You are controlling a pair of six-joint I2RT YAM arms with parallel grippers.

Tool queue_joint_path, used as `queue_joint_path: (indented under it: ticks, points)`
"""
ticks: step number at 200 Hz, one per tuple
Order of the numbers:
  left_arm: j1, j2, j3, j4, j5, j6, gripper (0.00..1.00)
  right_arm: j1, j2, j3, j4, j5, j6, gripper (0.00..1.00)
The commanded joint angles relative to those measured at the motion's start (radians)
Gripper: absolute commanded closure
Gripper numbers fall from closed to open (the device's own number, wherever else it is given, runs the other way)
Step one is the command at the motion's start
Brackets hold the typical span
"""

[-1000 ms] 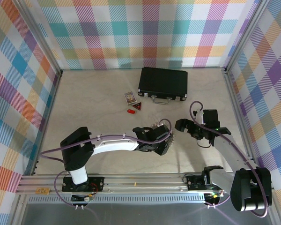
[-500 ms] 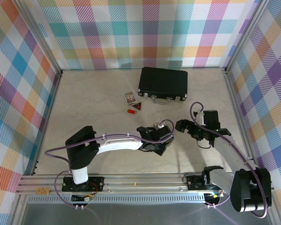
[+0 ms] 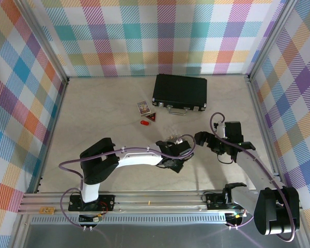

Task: Put the keys on the keyring

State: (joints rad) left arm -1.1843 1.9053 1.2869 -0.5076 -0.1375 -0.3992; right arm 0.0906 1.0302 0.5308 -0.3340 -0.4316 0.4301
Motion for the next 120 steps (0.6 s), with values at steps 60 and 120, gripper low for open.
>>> queue_joint_path:
  ticks: [60,120]
  points:
    - [-0.01,0.037,0.045,-0.046,-0.042,0.028,0.73,-0.012,-0.031,-0.004,-0.019,0.001,-0.009,0.0]
    - [-0.01,0.051,0.047,-0.048,-0.054,0.042,0.72,-0.019,-0.048,-0.004,-0.029,0.007,-0.01,0.01]
